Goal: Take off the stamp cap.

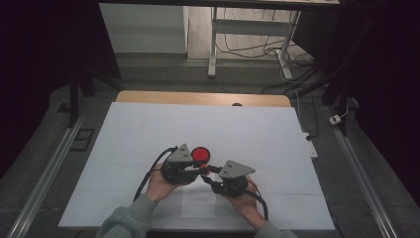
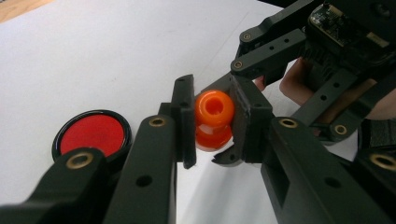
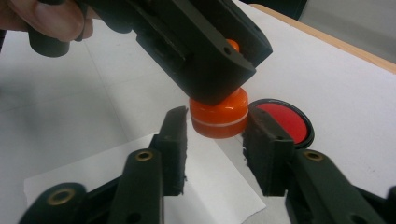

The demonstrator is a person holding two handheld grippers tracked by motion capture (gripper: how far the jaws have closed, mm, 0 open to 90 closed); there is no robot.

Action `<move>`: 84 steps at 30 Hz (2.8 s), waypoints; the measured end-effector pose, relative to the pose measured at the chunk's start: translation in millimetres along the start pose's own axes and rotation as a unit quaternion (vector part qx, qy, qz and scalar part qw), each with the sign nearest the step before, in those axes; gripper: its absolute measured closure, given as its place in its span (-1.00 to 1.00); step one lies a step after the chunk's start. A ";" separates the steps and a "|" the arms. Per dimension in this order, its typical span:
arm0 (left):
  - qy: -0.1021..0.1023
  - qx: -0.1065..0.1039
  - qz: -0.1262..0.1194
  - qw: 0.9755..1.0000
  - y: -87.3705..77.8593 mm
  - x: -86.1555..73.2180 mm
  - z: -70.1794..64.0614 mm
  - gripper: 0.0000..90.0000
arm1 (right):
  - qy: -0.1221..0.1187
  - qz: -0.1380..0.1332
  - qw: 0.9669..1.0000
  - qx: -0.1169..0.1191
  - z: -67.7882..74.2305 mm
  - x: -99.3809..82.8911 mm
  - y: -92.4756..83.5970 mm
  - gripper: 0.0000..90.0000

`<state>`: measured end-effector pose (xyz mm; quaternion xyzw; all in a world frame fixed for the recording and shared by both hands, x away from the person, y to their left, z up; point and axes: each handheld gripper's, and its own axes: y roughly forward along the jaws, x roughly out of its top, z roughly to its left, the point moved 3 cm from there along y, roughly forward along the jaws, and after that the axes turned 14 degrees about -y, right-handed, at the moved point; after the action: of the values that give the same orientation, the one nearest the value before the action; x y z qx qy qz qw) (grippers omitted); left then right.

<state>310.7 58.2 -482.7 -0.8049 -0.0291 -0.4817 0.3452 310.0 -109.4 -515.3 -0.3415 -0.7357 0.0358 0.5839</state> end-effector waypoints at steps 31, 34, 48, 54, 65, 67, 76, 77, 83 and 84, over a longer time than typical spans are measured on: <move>-0.003 -0.004 -0.001 1.000 -1.9 -0.5 0.8 0.63 | -0.007 0.010 1.000 -0.012 3.1 2.7 -0.7 0.45; -0.004 -0.003 -0.004 1.000 -1.5 -0.7 0.6 0.63 | -0.007 0.010 1.000 -0.013 2.7 2.2 -0.8 0.45; -0.008 -0.006 -0.008 1.000 -2.6 -0.6 0.4 0.63 | -0.006 0.005 1.000 -0.011 2.3 2.0 -1.5 0.45; -0.009 -0.006 -0.012 1.000 -3.2 -0.2 -0.2 0.63 | -0.009 0.000 1.000 -0.013 2.1 2.8 -3.0 0.45; -0.013 -0.009 -0.014 1.000 -2.0 -1.8 0.6 0.63 | -0.007 0.002 1.000 -0.015 3.0 1.9 -2.7 0.45; -0.011 -0.005 -0.018 1.000 -0.6 -2.7 -0.3 0.62 | -0.004 0.004 1.000 -0.016 2.8 1.6 -2.2 0.45; -0.020 -0.009 -0.023 0.999 1.3 -2.9 -0.4 0.59 | -0.002 0.003 1.000 -0.019 2.8 1.7 -2.9 0.45; -0.020 -0.008 -0.024 0.999 1.7 -2.9 -0.6 0.59 | -0.001 0.004 1.000 -0.019 2.8 1.6 -2.8 0.45; -0.025 -0.012 -0.027 0.999 2.6 -3.1 0.0 0.60 | -0.002 0.004 1.000 -0.020 2.8 1.4 -2.8 0.45; -0.027 -0.013 -0.028 0.999 2.7 -3.2 0.5 0.60 | -0.002 0.004 1.000 -0.020 2.8 1.4 -2.8 0.45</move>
<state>310.4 57.3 -486.9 -0.8208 -0.0545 -0.4700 0.3200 306.1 -109.7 -513.7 -0.3566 -0.7360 0.0241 0.5750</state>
